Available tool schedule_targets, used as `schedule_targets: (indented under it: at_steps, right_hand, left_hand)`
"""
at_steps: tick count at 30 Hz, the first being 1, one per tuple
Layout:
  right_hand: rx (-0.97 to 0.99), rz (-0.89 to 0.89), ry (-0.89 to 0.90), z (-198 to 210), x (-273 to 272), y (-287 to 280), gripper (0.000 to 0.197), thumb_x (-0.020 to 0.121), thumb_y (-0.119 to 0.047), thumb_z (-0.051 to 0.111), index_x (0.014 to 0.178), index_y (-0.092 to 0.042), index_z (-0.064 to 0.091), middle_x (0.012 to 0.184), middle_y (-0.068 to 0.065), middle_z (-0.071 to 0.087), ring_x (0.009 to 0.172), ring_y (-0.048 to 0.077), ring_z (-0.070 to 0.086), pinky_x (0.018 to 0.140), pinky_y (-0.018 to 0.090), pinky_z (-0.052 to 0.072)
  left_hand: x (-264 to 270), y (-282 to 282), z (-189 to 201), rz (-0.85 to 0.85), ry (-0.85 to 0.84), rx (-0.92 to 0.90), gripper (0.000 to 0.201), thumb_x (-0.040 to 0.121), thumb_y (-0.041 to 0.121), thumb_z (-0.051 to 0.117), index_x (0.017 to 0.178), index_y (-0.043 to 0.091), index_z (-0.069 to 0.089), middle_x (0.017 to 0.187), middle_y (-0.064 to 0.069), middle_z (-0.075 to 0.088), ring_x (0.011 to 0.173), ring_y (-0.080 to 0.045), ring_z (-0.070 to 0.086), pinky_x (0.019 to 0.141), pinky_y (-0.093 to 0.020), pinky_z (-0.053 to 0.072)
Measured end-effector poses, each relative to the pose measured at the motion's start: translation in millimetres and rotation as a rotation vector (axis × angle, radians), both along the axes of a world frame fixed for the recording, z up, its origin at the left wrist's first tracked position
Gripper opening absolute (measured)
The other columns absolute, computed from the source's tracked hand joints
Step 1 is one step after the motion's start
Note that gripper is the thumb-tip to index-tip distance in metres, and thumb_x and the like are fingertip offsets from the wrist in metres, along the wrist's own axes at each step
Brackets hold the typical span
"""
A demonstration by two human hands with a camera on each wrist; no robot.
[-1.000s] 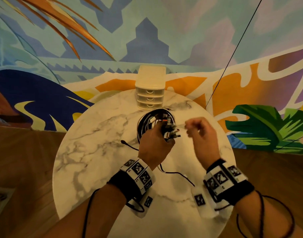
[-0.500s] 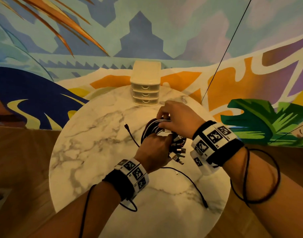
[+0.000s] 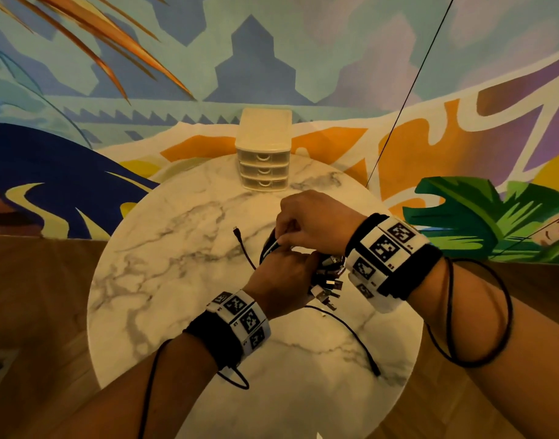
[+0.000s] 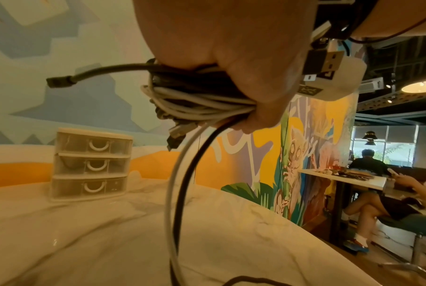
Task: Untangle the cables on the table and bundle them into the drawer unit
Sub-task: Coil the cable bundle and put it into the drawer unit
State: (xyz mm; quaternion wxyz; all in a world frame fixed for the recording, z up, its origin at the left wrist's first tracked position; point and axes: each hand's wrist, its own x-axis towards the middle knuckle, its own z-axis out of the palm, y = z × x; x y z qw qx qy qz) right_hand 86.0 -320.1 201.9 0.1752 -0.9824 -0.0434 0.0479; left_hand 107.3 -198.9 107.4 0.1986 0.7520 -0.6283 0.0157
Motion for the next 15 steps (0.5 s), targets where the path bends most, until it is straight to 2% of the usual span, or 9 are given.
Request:
schedule_targets:
  at_steps: [2, 5, 7, 9, 11, 13, 15]
  right_hand:
    - [-0.037, 0.024, 0.006, -1, 2, 4, 0.014, 0.086, -0.027, 0.063, 0.090, -0.018, 0.072, 0.084, -0.009, 0.050, 0.084, 0.010, 0.048, 0.072, 0.025, 0.038]
    - [-0.122, 0.096, 0.035, -4, 7, 13, 0.012, 0.087, -0.026, 0.060, 0.088, -0.018, 0.070, 0.086, -0.008, 0.047, 0.091, 0.014, 0.050, 0.075, 0.029, 0.042]
    - [-0.132, 0.088, 0.045, -5, 10, 13, 0.012, 0.086, -0.027, 0.062, 0.089, -0.020, 0.070, 0.086, -0.008, 0.052, 0.092, 0.015, 0.053, 0.076, 0.030, 0.044]
    - [-0.080, 0.030, 0.005, 2, 10, 8, 0.016, 0.084, -0.034, 0.064, 0.096, -0.023, 0.069, 0.088, -0.009, 0.055, 0.088, 0.012, 0.053, 0.076, 0.029, 0.046]
    - [0.026, -0.080, -0.119, 17, 7, -5, 0.025, 0.084, -0.040, 0.065, 0.105, -0.025, 0.066, 0.093, -0.009, 0.057, 0.084, 0.009, 0.051, 0.074, 0.025, 0.044]
    - [0.232, -0.258, -0.387, 36, -4, -25, 0.020, 0.086, -0.035, 0.064, 0.099, -0.020, 0.067, 0.091, -0.005, 0.061, 0.078, 0.010, 0.053, 0.071, 0.023, 0.044]
    - [0.488, -0.519, -0.683, 39, -20, -49, 0.019, 0.090, -0.025, 0.059, 0.086, -0.008, 0.065, 0.076, -0.001, 0.063, 0.067, 0.012, 0.056, 0.064, 0.025, 0.046]
  left_hand:
    - [-2, -1, 4, -0.029, -0.051, -0.061, 0.032, 0.069, 0.020, 0.075, 0.095, 0.007, 0.062, 0.069, -0.008, 0.068, 0.057, -0.028, 0.063, 0.058, -0.029, 0.047]
    - [-5, -5, 3, -0.040, -0.153, -0.106, 0.036, 0.059, 0.019, 0.085, 0.089, 0.007, 0.069, 0.075, -0.011, 0.070, 0.065, -0.031, 0.067, 0.059, -0.035, 0.054]
    - [-3, -6, 2, -0.033, -0.116, -0.067, 0.034, 0.065, 0.021, 0.081, 0.094, 0.009, 0.069, 0.081, -0.012, 0.070, 0.071, -0.032, 0.067, 0.063, -0.038, 0.054]
    - [4, -4, 5, 0.027, 0.023, -0.002, 0.034, 0.074, 0.027, 0.071, 0.105, 0.013, 0.065, 0.091, -0.010, 0.071, 0.084, -0.032, 0.066, 0.073, -0.039, 0.052]
    - [15, 2, 6, 0.169, 0.222, 0.026, 0.035, 0.078, 0.028, 0.063, 0.110, 0.015, 0.063, 0.094, -0.006, 0.071, 0.091, -0.030, 0.063, 0.079, -0.036, 0.048]
    - [25, 7, 16, 0.362, 0.534, -0.067, 0.028, 0.078, 0.020, 0.065, 0.105, 0.014, 0.062, 0.092, -0.003, 0.067, 0.090, -0.025, 0.062, 0.077, -0.031, 0.047]
    - [35, 11, 31, 0.516, 0.849, -0.251, 0.023, 0.079, 0.005, 0.069, 0.098, 0.014, 0.059, 0.087, -0.001, 0.062, 0.078, -0.014, 0.061, 0.068, -0.025, 0.048]
